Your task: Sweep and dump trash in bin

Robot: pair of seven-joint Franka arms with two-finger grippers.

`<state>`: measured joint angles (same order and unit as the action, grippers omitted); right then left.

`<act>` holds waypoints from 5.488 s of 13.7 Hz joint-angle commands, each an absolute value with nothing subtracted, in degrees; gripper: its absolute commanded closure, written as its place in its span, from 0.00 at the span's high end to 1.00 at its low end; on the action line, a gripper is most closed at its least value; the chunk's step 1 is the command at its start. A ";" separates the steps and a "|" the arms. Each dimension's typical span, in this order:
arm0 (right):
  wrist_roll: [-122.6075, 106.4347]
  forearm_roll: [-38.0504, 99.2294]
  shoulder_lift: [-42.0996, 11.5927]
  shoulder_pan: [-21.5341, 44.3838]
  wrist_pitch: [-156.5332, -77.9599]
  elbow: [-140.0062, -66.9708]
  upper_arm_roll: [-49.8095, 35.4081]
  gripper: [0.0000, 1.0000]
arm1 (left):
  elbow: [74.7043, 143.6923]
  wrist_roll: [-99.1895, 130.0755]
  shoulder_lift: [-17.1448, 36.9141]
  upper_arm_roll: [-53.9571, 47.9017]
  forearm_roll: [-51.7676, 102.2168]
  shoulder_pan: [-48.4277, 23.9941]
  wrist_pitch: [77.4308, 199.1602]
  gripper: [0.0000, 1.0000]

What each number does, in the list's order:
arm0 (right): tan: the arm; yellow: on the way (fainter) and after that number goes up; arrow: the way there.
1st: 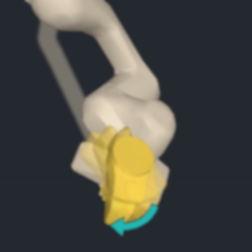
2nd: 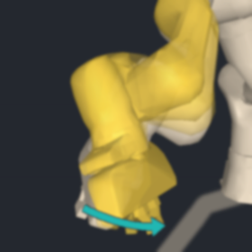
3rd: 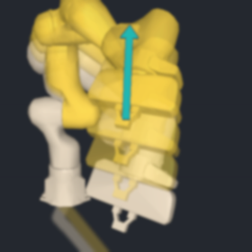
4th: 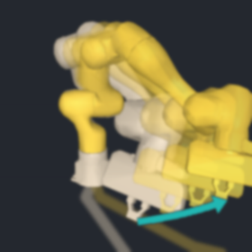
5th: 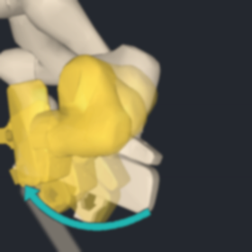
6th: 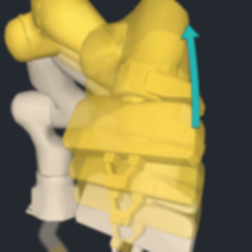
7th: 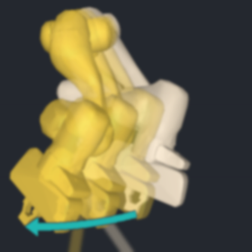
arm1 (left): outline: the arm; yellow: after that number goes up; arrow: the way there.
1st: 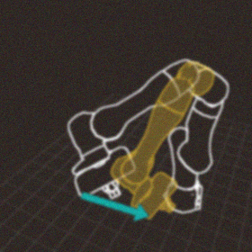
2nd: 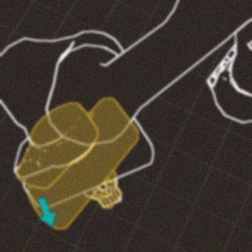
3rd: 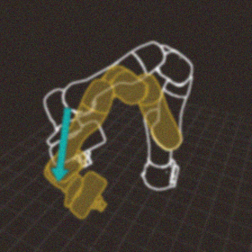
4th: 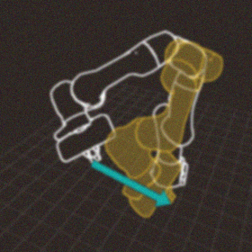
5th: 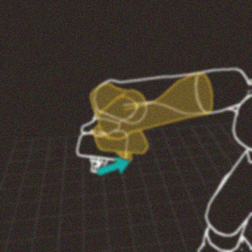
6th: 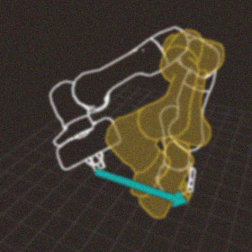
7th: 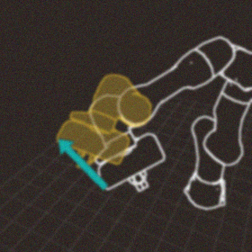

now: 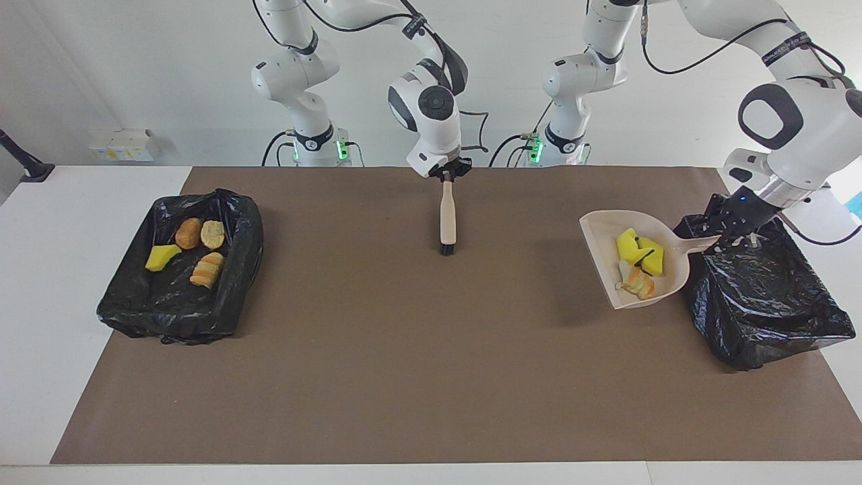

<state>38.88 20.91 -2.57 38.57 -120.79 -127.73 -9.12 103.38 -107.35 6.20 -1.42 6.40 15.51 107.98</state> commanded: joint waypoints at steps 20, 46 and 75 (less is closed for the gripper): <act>32.96 7.93 -6.24 21.99 -122.34 -117.52 -8.44 1.00 | 90.95 -104.18 12.66 -1.67 -35.13 24.70 114.96 0.00; 6.70 -2.47 5.63 -9.84 -94.15 -94.32 -3.00 1.00 | 94.57 -89.38 3.16 -2.29 -58.36 11.87 104.95 0.00; 3.43 -0.71 5.63 -2.64 -85.78 -93.69 6.07 1.00 | 106.96 3.31 8.51 -2.46 -0.44 -20.81 115.47 0.00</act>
